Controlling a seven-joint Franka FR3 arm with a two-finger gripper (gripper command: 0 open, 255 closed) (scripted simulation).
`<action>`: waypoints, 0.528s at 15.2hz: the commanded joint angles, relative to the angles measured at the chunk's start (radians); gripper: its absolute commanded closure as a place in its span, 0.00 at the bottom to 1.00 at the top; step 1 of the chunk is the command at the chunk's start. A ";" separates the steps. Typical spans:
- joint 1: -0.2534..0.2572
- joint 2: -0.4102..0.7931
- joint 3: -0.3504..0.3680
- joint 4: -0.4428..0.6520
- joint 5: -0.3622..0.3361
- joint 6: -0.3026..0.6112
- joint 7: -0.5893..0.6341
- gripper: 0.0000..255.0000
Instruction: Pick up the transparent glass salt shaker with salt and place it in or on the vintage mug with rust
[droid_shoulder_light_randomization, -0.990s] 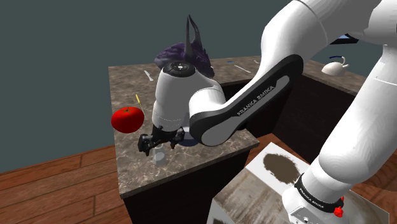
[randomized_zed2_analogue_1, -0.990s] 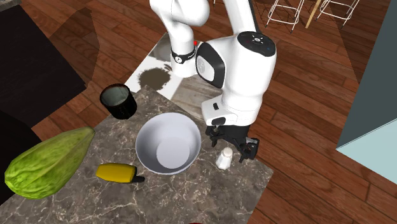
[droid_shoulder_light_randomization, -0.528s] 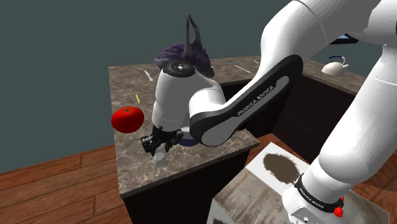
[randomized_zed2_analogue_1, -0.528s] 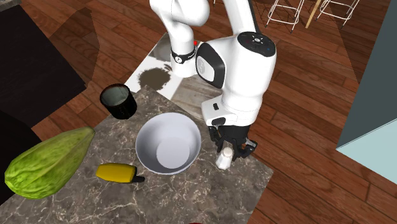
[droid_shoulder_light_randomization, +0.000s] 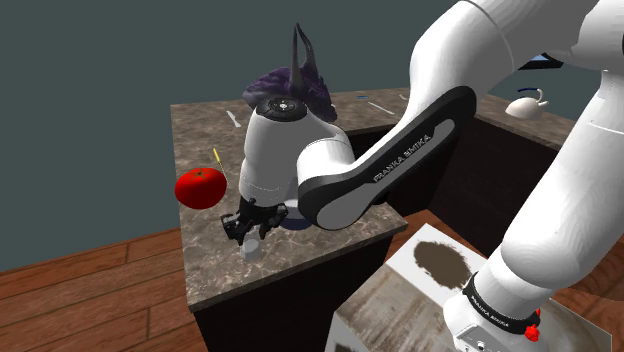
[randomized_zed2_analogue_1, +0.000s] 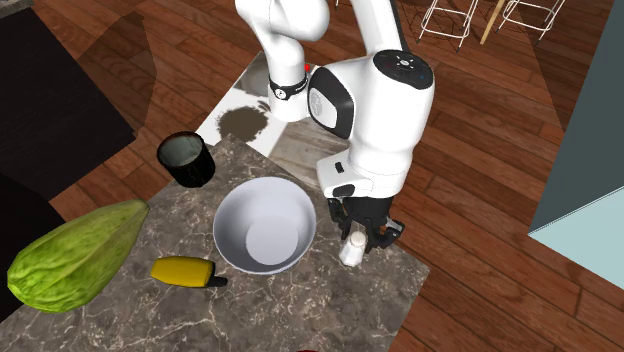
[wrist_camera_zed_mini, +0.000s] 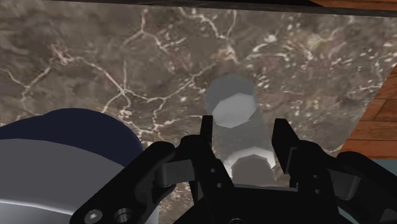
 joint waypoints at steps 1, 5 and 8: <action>-0.004 -0.014 0.005 0.002 0.024 -0.009 -0.018 1.00; -0.012 -0.069 0.018 0.014 0.117 -0.050 -0.089 1.00; -0.011 -0.108 0.018 0.027 0.177 -0.084 -0.135 1.00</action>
